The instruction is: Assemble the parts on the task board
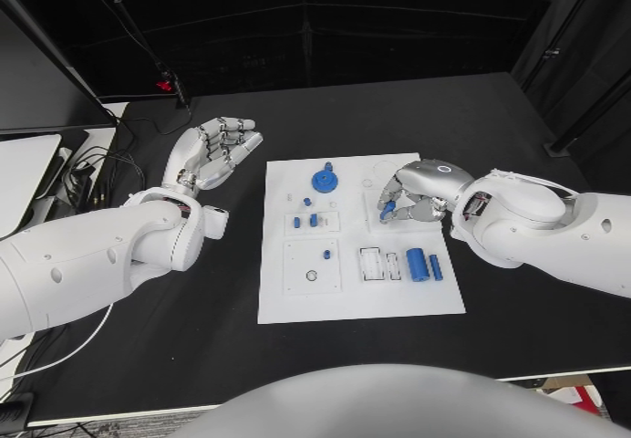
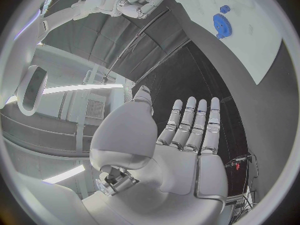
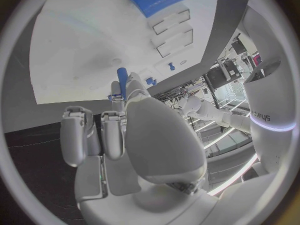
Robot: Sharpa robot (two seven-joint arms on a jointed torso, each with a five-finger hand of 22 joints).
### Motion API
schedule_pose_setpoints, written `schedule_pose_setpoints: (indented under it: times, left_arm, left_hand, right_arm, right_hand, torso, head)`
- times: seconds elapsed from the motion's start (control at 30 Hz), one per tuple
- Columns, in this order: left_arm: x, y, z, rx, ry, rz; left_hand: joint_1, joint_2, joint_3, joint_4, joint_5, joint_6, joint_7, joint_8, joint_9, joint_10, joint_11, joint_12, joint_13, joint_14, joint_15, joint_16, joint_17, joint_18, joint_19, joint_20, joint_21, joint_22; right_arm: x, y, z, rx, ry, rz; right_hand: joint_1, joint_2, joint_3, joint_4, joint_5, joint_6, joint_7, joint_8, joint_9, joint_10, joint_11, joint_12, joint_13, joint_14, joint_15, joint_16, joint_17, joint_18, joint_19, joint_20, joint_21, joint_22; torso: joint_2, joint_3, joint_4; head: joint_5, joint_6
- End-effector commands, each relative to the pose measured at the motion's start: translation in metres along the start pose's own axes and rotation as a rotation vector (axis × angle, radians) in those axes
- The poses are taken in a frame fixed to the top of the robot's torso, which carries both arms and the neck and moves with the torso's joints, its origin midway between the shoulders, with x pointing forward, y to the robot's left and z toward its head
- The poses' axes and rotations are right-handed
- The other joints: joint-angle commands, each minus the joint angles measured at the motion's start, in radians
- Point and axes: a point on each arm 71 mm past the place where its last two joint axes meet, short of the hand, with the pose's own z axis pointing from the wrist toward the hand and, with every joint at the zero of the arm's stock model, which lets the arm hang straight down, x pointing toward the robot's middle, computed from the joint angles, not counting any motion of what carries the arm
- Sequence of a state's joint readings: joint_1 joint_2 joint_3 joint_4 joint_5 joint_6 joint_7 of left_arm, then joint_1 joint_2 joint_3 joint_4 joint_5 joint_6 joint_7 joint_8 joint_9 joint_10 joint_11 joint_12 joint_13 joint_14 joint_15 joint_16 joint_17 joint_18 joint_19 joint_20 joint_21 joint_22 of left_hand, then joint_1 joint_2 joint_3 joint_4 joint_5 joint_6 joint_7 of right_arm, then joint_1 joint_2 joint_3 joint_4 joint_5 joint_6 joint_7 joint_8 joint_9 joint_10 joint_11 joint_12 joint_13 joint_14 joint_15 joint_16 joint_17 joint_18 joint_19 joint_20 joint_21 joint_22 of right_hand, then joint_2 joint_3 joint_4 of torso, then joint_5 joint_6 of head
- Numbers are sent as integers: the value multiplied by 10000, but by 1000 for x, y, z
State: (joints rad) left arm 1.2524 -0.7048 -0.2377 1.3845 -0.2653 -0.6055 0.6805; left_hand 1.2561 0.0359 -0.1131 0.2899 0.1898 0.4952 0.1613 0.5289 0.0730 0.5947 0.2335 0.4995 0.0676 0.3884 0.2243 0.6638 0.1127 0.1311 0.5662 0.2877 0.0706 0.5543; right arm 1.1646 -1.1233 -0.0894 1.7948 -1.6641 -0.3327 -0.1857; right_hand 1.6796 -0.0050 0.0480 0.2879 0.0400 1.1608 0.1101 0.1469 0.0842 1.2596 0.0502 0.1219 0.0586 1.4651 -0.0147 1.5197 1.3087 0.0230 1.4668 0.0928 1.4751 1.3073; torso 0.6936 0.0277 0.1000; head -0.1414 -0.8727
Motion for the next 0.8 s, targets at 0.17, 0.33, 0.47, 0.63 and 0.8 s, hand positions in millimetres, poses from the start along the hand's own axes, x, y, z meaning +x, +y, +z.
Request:
schedule_pose_setpoints:
  times: [0.17,0.33,0.47,0.63,0.8]
  left_arm:
    - [1,-4,1,459,55,-56]
    - [2,-4,1,465,71,-68]
    - [3,-4,2,479,86,-81]
    - [4,-5,2,488,102,-97]
    - [4,-5,2,491,93,-90]
  left_hand:
    - [7,72,-53,9,39,-69,1138,42,-12,-58,5,41,-13,-61,16,21,-14,-45,64,15,49,-18]
    - [11,74,-56,9,42,-70,1138,45,-13,-59,5,45,-13,-62,16,25,-18,-45,64,15,49,-20]
    - [11,74,-57,9,42,-70,1138,45,-13,-59,5,45,-13,-62,16,25,-18,-45,64,15,49,-21]
    - [11,74,-57,9,42,-70,1138,45,-13,-59,5,45,-13,-62,16,25,-18,-45,64,15,49,-21]
    - [14,76,-61,10,44,-72,1138,49,-14,-61,5,49,-13,-62,16,29,-23,-45,65,15,50,-23]
  right_arm:
    - [-20,13,-4,-733,-1361,1047]
    - [-22,23,1,-1101,-1508,1659]
    - [-18,38,11,-1557,-1302,1980]
    - [-12,59,23,-2185,-882,2192]
    - [-1,79,30,-2795,-384,2191]
  right_hand:
    - [147,0,52,6,68,45,11,-51,-9,104,8,-102,15,848,-50,59,1563,22,528,-45,54,2204]
    - [179,11,65,4,69,47,18,-65,-15,113,14,-133,16,850,-46,63,1572,24,524,-44,47,2202]
    - [188,16,70,4,70,48,20,-69,-17,116,15,-142,16,850,-45,63,1570,25,522,-44,42,2200]
    - [217,35,86,6,70,46,30,-86,-25,121,24,-181,16,849,-39,61,1566,32,506,-42,15,2187]
    - [233,44,95,5,71,47,34,-94,-29,124,27,-200,16,853,-36,69,1584,33,503,-40,10,2185]
  torso:
    - [-2,-2,10]
    - [16,-6,12]
    - [31,-11,10]
    - [27,-1,17]
    - [14,-14,16]
  head:
    - [55,1]
    - [136,1]
    - [266,1]
    - [476,1]
    - [692,1]
